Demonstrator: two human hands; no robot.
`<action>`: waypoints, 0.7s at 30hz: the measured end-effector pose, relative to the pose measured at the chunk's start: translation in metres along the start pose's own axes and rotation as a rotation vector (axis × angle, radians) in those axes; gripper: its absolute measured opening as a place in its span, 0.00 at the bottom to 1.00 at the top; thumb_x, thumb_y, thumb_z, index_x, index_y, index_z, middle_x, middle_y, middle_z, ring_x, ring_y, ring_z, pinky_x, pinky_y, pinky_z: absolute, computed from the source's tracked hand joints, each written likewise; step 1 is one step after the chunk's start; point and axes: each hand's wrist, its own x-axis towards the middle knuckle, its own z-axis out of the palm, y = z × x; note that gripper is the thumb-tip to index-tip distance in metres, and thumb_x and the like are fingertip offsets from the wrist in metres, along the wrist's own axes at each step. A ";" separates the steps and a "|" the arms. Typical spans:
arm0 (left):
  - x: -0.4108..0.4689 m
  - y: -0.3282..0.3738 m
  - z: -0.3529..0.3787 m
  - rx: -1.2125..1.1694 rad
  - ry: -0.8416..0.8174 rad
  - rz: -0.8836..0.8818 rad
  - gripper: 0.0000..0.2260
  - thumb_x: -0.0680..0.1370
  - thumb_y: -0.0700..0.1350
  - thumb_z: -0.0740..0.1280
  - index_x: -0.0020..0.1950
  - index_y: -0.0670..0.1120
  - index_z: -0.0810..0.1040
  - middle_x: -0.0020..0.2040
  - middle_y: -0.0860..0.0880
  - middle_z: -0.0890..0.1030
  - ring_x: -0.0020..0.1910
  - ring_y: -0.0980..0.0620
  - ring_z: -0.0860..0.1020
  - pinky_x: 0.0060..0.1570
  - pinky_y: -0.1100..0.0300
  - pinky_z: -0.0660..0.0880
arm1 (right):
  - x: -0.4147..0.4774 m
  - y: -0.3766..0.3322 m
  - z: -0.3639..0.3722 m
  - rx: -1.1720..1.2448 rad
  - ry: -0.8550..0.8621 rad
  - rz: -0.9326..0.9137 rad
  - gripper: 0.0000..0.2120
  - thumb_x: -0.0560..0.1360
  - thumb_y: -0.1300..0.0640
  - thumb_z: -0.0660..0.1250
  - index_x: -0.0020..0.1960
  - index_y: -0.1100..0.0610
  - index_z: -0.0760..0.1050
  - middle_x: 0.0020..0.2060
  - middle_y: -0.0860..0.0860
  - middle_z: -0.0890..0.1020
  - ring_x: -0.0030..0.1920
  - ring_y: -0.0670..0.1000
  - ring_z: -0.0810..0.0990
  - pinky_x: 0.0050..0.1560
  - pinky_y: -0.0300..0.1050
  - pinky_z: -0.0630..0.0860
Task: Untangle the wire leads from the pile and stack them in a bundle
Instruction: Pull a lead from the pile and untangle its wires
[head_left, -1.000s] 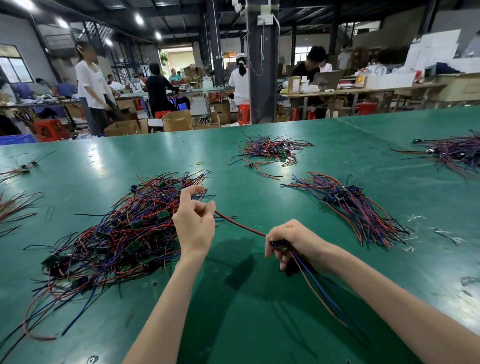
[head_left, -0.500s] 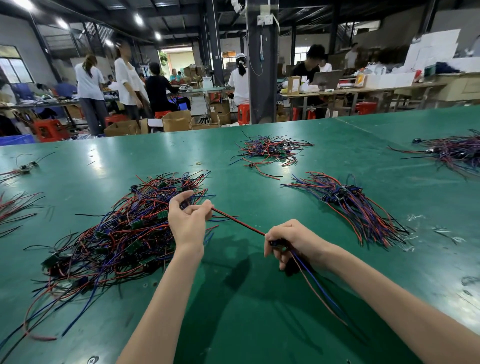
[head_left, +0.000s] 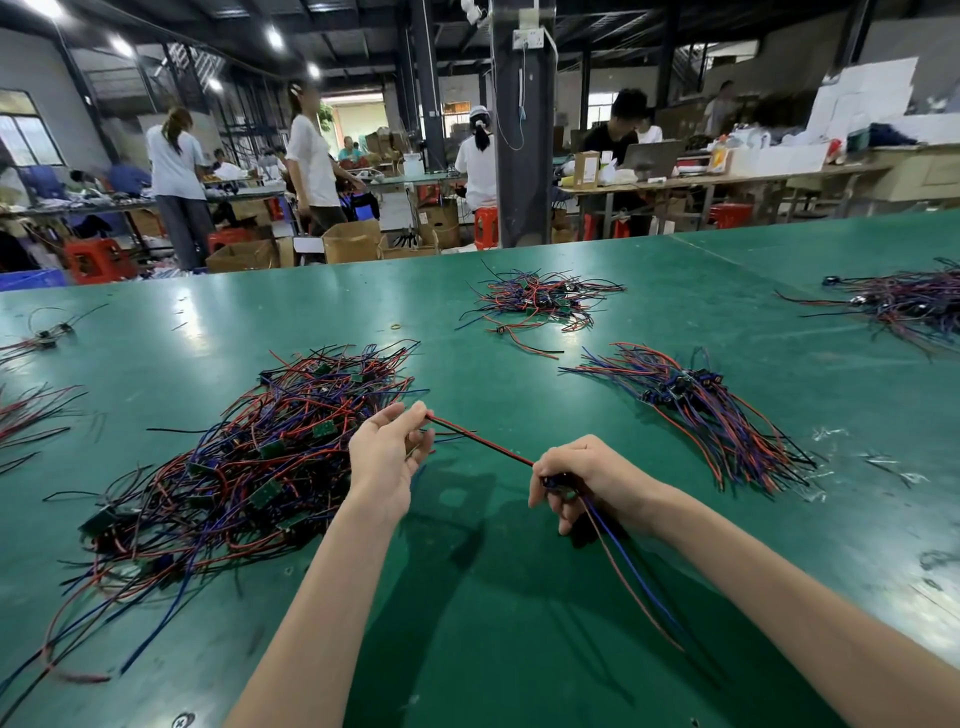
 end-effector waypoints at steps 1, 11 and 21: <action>0.001 0.000 0.000 0.009 -0.013 -0.015 0.10 0.76 0.36 0.68 0.56 0.41 0.72 0.30 0.49 0.82 0.24 0.59 0.73 0.34 0.64 0.77 | 0.001 0.000 0.000 0.011 0.013 0.003 0.14 0.70 0.57 0.63 0.30 0.61 0.81 0.22 0.53 0.73 0.20 0.50 0.71 0.26 0.37 0.73; -0.007 -0.003 0.010 0.036 -0.116 0.003 0.12 0.73 0.49 0.72 0.51 0.44 0.76 0.43 0.49 0.83 0.31 0.58 0.77 0.35 0.63 0.79 | 0.007 -0.001 -0.003 0.154 0.112 0.018 0.19 0.76 0.60 0.58 0.31 0.61 0.81 0.27 0.53 0.75 0.27 0.47 0.73 0.30 0.41 0.75; -0.034 -0.039 0.030 0.387 -0.496 -0.098 0.05 0.76 0.44 0.68 0.46 0.44 0.81 0.40 0.50 0.82 0.36 0.57 0.76 0.34 0.67 0.75 | 0.006 -0.004 0.002 0.193 0.128 0.046 0.13 0.78 0.59 0.58 0.39 0.60 0.78 0.30 0.53 0.75 0.28 0.48 0.73 0.31 0.41 0.72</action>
